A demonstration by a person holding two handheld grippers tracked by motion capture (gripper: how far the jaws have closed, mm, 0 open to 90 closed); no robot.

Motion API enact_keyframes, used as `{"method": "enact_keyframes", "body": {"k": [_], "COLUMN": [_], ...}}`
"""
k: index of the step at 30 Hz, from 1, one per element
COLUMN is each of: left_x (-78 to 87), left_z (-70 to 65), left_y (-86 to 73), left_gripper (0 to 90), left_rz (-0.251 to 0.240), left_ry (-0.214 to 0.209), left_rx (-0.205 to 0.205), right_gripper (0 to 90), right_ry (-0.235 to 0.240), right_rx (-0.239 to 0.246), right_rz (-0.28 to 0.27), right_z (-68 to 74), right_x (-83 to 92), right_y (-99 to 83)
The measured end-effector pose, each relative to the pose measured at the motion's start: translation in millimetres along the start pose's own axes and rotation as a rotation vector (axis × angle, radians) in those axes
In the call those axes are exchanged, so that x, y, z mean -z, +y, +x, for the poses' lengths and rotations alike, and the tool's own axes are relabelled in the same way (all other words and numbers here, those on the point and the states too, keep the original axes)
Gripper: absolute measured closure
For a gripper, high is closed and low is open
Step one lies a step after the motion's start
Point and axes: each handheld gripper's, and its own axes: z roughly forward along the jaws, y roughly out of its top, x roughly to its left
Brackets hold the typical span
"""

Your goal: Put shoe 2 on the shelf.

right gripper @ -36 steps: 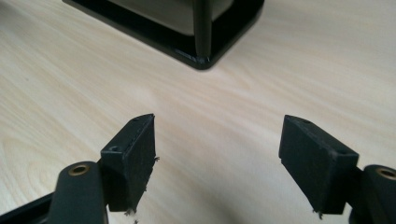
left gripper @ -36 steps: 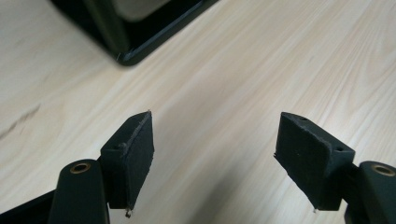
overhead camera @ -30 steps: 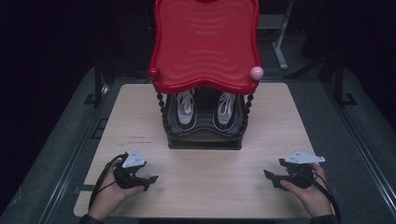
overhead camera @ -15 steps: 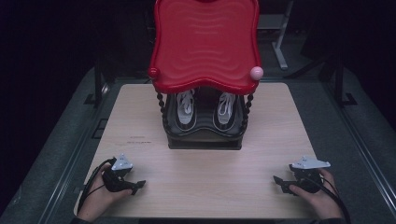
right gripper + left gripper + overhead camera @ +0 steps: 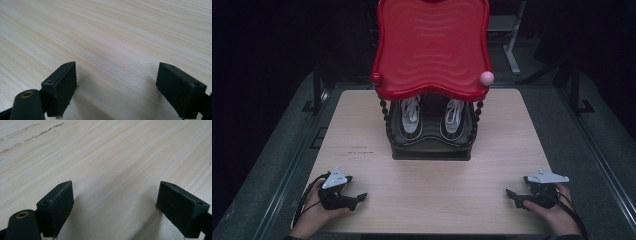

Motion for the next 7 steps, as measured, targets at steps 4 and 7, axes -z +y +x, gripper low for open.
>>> {"method": "enact_keyframes", "body": {"k": [4,7], "left_x": [-0.1,-0.1], "left_z": [0.0,0.0], "left_y": [0.0,-0.1], "left_gripper": [13.2,13.2], "left_rz": [-0.001,-0.002], "left_ry": [0.000,0.006], "left_rx": [0.001,0.004], "right_gripper": [14.2,13.5], "right_ry": [-0.002,-0.004], "right_rx": [-0.003,-0.003], "right_rz": [0.002,0.002], "right_z": [-0.1,-0.1], "right_x": [-0.4,-0.5], "right_y": [0.1,0.1]}}
